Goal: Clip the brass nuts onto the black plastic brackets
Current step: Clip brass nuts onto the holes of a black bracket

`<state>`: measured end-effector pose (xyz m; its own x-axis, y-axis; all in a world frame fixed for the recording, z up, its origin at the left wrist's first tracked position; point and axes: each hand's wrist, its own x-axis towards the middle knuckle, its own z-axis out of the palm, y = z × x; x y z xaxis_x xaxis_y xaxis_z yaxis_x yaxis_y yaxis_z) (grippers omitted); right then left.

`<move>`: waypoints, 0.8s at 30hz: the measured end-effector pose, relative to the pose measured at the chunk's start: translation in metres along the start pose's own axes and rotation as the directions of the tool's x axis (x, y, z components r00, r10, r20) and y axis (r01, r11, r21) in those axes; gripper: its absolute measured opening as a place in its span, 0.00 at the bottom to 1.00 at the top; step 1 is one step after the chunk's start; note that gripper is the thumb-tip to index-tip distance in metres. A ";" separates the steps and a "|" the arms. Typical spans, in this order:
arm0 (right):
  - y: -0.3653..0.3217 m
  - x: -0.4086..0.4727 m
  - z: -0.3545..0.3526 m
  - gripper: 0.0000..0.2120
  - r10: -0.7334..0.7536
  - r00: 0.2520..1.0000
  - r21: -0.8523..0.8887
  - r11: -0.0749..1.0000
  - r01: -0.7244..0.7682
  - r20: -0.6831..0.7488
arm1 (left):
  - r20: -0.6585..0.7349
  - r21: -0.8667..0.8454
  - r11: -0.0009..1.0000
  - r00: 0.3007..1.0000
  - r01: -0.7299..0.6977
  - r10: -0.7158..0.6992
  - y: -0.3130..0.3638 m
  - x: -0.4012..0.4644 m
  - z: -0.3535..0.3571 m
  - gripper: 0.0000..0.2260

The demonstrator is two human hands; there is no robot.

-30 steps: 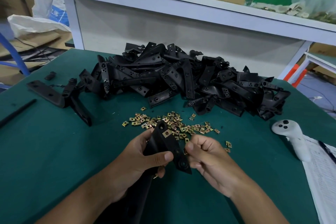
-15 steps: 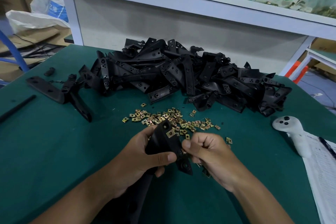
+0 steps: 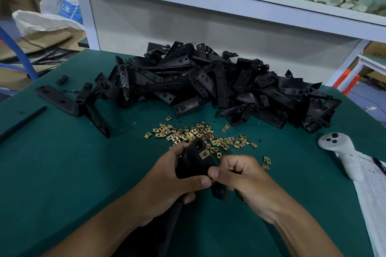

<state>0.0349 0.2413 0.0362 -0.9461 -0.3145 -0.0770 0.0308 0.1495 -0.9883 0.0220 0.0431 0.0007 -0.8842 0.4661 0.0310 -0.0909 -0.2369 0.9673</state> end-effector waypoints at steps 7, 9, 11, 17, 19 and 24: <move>-0.003 -0.001 -0.003 0.21 0.070 0.997 0.076 0.994 -0.073 0.031 | -0.198 -0.038 0.998 0.979 -0.045 0.037 0.000 -0.003 0.009 0.10; -0.011 -0.006 -0.009 0.13 0.036 0.999 0.029 0.999 -0.036 0.014 | -0.225 -0.134 0.989 0.974 -0.066 0.035 0.004 -0.006 0.011 0.11; -0.022 -0.013 -0.014 0.09 0.013 0.999 0.006 1.000 -0.013 -0.049 | -0.208 -0.206 0.977 0.978 -0.059 0.016 0.009 -0.009 0.014 0.16; -0.053 -0.069 -0.034 0.10 -0.175 0.948 -0.261 0.960 0.104 -0.266 | -0.233 0.362 0.899 0.910 -0.246 0.343 0.031 -0.020 0.030 0.07; -0.059 -0.108 -0.044 0.15 -0.253 0.895 -0.388 0.916 0.100 -0.367 | -0.135 0.466 0.830 0.902 -0.308 0.410 0.042 -0.022 0.052 0.09; -0.065 -0.228 -0.065 0.12 -0.300 0.731 -0.372 0.926 0.069 -0.613 | 0.157 0.580 0.675 0.876 -0.455 0.456 0.034 -0.025 0.143 0.08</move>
<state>0.2276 0.3636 0.1265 -0.8984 0.2994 0.3213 -0.1565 0.4653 -0.8712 0.1064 0.1450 0.0690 -0.7442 0.4342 0.5075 0.6070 0.1227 0.7852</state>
